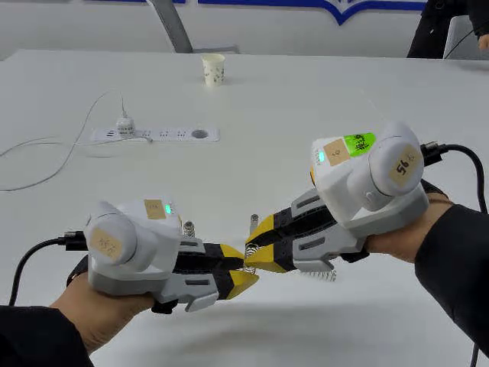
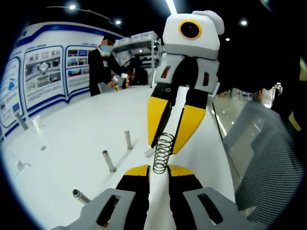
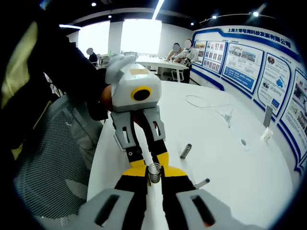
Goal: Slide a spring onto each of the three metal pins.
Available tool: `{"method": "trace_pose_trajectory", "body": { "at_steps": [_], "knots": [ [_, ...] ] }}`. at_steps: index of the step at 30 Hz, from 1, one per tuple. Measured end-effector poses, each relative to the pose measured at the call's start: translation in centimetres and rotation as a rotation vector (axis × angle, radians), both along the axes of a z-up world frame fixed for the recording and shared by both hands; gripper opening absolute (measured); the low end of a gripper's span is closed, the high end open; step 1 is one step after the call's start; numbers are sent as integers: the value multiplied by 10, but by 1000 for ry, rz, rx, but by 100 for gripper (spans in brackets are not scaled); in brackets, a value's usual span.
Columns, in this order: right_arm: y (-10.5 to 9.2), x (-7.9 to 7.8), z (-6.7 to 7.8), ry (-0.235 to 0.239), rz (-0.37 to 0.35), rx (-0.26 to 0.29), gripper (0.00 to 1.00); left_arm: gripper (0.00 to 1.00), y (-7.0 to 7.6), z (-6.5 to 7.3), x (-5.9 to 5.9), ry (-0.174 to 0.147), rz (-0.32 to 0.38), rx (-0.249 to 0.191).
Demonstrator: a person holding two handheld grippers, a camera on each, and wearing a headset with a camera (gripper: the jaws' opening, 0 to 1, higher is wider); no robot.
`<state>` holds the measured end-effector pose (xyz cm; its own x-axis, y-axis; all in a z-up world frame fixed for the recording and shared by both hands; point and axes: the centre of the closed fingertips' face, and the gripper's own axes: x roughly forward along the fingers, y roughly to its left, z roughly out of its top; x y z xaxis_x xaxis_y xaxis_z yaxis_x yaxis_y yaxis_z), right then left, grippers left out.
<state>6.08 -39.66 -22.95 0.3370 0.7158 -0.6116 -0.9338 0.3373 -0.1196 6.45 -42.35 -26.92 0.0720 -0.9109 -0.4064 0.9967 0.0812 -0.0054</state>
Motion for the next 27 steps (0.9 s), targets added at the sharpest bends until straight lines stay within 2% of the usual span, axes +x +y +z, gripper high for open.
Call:
{"method": "trace_pose_trajectory", "body": {
  "at_steps": [3, 12, 19, 27],
  "knots": [
    [0, 0, 0, 2, -3, 0, 12, 18, 1, 0, 1, 0, 5, 1],
    [0, 2, 1, 17, -23, 10, 12, 22, 4, 1, -1, 8, 12, -5],
    [-5, 6, 2, 40, -64, 29, 12, 26, 8, 3, 0, 15, 27, -17],
    [-9, 10, 4, 35, -87, 37, 12, 31, 14, 5, 1, 21, 44, -26]
  ]
}}
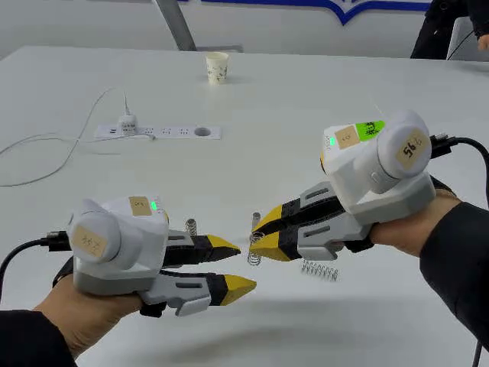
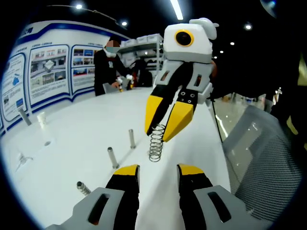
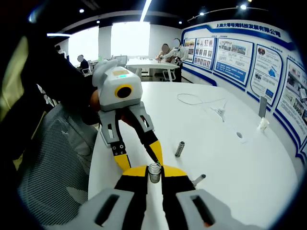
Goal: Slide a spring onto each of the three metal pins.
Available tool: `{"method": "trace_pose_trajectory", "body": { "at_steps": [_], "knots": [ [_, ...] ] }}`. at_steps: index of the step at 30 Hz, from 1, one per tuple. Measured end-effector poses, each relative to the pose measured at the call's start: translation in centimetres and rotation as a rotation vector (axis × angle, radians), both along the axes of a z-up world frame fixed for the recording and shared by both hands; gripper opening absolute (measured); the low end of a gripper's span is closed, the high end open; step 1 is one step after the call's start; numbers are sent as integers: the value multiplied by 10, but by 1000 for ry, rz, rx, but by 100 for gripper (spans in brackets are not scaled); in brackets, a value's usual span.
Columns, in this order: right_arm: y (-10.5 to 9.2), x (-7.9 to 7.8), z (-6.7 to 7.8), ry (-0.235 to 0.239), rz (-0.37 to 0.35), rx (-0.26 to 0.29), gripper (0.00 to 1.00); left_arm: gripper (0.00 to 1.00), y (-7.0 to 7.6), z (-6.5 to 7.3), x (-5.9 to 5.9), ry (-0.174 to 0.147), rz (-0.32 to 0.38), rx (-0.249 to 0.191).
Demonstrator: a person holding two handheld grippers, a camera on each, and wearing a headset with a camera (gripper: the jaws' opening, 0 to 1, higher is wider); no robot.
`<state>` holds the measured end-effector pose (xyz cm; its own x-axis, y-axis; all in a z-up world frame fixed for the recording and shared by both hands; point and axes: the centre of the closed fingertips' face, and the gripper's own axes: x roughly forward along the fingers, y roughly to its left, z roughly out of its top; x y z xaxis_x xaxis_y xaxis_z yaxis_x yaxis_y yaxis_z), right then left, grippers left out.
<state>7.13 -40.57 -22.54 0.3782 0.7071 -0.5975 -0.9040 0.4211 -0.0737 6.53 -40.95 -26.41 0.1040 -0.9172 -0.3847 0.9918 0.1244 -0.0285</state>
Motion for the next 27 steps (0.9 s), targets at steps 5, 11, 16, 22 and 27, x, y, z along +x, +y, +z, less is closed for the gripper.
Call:
{"method": "trace_pose_trajectory", "body": {
  "at_steps": [5, 11, 16, 22, 27],
  "knots": [
    [-3, 4, 0, -3, -18, 1, 12, 35, 7, 1, -1, 4, 11, -4],
    [-9, 10, 0, -9, -47, -1, 12, 39, 19, 0, 0, 9, 33, 1],
    [-12, 15, 1, -19, -64, 4, 12, 41, 29, 1, 1, 13, 58, -1],
    [-17, 20, -1, -26, -95, 4, 12, 43, 41, 2, 1, 19, 98, -6],
    [-22, 26, -1, -35, -126, 9, 12, 45, 49, 3, 2, 22, 125, -11]
  ]
}}
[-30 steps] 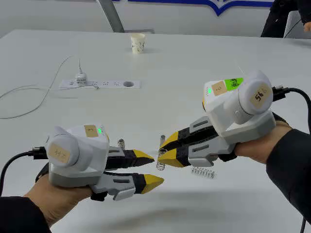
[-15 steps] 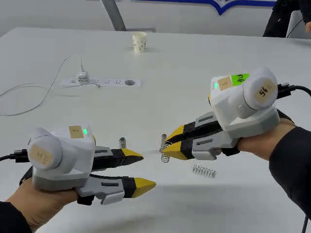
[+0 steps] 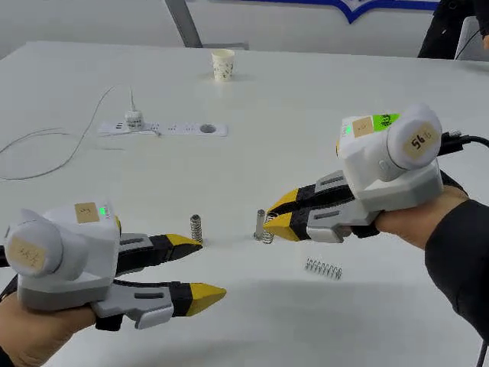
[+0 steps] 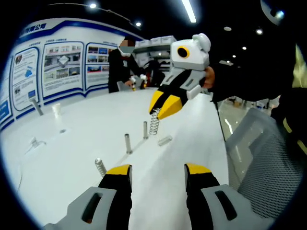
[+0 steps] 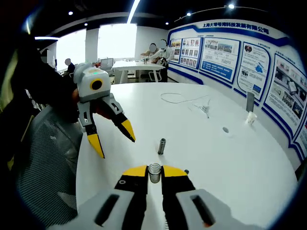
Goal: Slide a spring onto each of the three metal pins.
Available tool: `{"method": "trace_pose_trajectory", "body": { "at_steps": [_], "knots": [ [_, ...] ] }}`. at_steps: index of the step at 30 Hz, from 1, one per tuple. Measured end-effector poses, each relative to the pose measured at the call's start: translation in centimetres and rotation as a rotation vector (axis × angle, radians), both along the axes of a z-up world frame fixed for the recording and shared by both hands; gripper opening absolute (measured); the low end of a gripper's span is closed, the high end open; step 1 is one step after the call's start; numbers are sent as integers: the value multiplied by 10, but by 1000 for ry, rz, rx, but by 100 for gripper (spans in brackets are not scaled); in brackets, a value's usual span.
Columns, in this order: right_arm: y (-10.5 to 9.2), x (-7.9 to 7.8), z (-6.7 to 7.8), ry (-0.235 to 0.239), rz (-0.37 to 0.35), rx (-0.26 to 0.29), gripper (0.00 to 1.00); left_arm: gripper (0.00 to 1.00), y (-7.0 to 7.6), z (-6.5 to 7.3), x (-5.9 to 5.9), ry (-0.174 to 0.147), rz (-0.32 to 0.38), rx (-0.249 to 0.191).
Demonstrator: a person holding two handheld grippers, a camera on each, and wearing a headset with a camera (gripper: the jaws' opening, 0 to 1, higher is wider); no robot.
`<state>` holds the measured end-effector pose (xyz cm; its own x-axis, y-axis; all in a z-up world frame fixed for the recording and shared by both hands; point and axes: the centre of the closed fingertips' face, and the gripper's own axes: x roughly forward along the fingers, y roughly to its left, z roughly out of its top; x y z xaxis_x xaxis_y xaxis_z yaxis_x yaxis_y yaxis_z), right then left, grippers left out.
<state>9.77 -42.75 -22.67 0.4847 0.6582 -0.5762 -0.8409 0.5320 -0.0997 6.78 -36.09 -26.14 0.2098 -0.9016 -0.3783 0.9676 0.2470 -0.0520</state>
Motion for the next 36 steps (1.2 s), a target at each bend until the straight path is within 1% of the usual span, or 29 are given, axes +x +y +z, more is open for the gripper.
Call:
{"method": "trace_pose_trajectory", "body": {
  "at_steps": [9, 13, 20, 26, 36],
  "knots": [
    [-5, 9, 0, -12, -38, 7, 12, 47, 11, 1, 7, -3, 45, -3],
    [-10, 18, 1, -24, -59, 11, 12, 48, 18, 0, 9, 1, 65, -2],
    [-12, 31, 2, -40, -94, 24, 12, 51, 28, 0, 13, 4, 101, -4],
    [-16, 45, 0, -49, -132, 40, 12, 52, 32, -1, 15, 7, 116, 1],
    [-21, 62, -10, -42, -178, 55, 12, 55, 35, -2, 16, 13, 129, 6]
  ]
}}
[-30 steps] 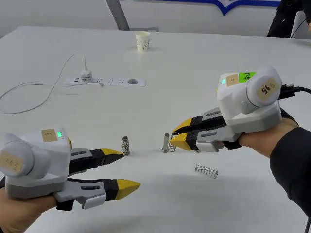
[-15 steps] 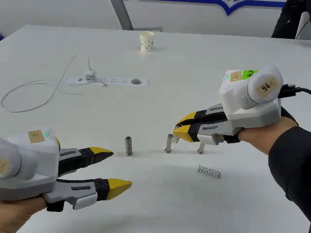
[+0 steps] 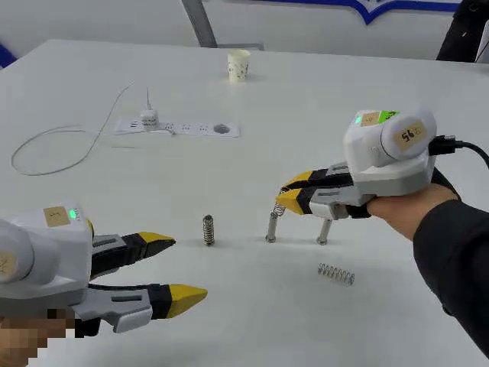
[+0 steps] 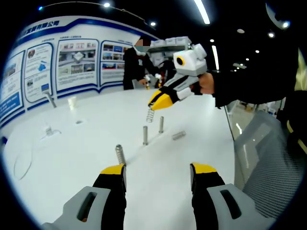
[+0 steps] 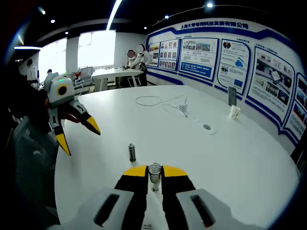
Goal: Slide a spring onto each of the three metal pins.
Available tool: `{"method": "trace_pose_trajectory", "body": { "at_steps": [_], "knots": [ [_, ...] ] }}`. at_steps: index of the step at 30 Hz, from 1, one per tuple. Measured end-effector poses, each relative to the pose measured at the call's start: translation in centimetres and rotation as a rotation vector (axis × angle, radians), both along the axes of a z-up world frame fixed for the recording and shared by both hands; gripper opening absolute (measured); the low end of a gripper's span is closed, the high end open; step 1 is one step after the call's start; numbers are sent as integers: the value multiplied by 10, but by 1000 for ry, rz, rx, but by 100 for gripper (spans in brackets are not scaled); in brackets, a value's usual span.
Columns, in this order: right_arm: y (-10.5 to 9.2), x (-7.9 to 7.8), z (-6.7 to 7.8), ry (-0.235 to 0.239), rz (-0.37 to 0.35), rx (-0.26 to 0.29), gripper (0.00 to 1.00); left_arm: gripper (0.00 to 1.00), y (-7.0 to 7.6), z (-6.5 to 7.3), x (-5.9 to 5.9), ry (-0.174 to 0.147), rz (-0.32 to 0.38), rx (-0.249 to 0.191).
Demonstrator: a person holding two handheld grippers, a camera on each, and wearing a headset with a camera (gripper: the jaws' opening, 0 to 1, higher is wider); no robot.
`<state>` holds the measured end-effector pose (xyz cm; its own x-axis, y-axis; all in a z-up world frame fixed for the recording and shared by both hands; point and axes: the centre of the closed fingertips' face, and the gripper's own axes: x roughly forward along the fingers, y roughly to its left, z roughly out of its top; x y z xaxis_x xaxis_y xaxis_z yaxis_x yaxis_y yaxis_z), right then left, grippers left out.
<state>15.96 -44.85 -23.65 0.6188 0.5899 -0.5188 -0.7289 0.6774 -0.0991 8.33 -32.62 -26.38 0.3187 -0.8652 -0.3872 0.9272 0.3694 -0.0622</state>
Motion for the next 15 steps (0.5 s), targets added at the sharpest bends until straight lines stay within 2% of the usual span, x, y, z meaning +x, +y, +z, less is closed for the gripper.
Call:
{"method": "trace_pose_trajectory", "body": {
  "at_steps": [15],
  "knots": [
    [2, 8, -12, 23, -12, 0, 12, 56, 3, -1, 2, 7, 9, -1]
  ]
}}
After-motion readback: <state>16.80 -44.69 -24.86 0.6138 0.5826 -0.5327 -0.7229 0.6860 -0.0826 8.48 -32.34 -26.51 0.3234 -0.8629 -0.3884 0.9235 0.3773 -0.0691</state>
